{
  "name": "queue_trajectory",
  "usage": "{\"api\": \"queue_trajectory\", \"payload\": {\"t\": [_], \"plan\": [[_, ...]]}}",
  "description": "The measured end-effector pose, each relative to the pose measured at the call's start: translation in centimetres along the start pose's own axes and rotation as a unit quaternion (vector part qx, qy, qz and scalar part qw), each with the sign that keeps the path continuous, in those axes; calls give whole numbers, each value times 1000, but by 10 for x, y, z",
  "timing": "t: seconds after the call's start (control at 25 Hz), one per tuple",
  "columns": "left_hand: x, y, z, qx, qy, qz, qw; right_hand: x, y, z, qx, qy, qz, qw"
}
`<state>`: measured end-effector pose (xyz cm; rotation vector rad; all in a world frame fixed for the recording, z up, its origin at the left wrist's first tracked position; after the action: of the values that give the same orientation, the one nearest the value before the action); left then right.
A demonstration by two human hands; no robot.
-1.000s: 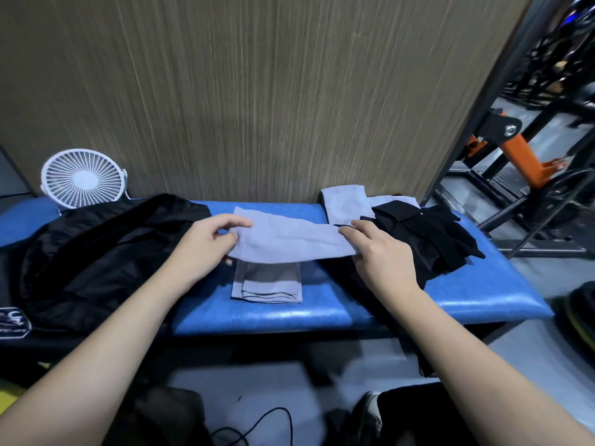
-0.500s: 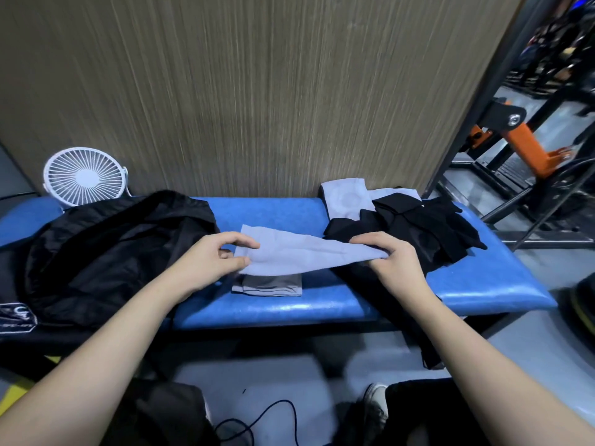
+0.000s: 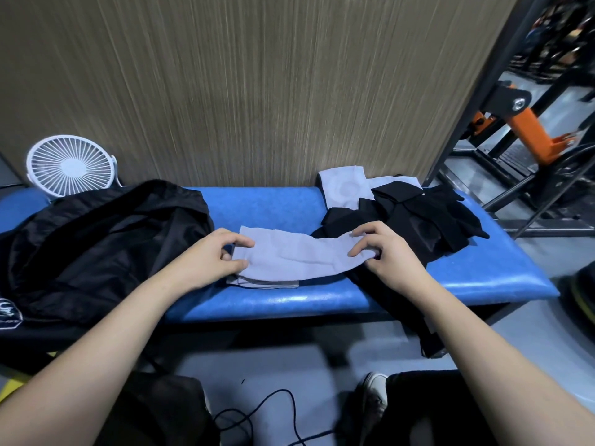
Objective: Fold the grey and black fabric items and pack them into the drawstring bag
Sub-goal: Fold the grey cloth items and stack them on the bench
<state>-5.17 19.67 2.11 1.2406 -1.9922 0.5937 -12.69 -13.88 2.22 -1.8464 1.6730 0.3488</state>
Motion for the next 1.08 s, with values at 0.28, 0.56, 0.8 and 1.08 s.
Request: {"api": "queue_trajectory", "payload": {"t": [0.28,0.56,0.8,1.08], "plan": [[-3,2,1,2,-39,36,999,-2,2,0,65,-47,83,993],[4,-1,11,36,-122,108,986,-9,5,0,11,-89,136,987],[6,-6,16,37,-135,83,987,-11,5,1,22,-129,136,982],[-3,-2,9,90,-32,11,995,-49,-11,15,63,-149,20,987]]}}
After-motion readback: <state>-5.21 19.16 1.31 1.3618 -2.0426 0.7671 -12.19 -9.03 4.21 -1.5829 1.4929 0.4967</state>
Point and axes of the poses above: each hand's wrist, its own y-axis away from the middle knuckle, its own z-axis out of the palm, x = y × z, the point moved 2 cm from there along -y, towards the middle knuckle, and after that the axes turned 3 degrees about y, right-handed, at the moved point
